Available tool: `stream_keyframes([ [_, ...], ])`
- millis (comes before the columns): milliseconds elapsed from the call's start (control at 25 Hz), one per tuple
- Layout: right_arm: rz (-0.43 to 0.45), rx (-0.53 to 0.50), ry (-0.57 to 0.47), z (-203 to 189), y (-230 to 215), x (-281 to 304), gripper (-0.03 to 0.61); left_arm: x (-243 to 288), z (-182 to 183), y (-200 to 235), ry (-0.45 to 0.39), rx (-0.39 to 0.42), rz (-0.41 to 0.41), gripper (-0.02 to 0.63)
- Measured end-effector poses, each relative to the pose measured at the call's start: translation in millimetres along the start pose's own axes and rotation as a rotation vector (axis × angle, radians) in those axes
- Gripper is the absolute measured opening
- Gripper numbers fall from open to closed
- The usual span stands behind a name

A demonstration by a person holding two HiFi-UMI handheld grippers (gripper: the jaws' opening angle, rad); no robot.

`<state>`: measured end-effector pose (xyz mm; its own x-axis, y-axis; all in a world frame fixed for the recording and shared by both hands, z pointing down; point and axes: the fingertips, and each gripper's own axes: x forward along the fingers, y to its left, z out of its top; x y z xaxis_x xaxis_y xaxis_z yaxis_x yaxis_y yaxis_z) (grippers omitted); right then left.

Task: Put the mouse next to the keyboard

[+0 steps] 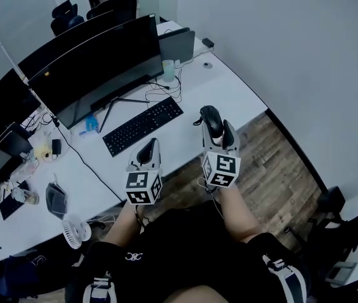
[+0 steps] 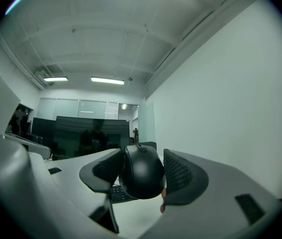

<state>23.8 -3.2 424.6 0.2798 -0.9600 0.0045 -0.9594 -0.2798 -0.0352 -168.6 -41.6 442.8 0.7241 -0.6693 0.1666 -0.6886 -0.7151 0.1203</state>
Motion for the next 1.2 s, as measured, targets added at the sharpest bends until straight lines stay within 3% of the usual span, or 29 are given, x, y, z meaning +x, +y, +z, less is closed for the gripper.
stream_keyframes([
  [280, 0.009, -0.007, 0.005, -9, -14, 46, 0.279, 39, -8, 14, 0.011, -0.014, 0.021, 0.012],
  [600, 0.063, -0.006, 0.02, -15, -54, 138, 0.278, 125, -3, 16, 0.018, -0.008, 0.078, 0.012],
  [880, 0.155, -0.03, 0.075, -25, -84, 230, 0.278, 202, 15, 27, 0.023, -0.043, 0.18, 0.012],
  [1200, 0.281, -0.015, 0.116, -36, -92, 319, 0.276, 251, 20, 49, 0.039, -0.085, 0.333, 0.013],
])
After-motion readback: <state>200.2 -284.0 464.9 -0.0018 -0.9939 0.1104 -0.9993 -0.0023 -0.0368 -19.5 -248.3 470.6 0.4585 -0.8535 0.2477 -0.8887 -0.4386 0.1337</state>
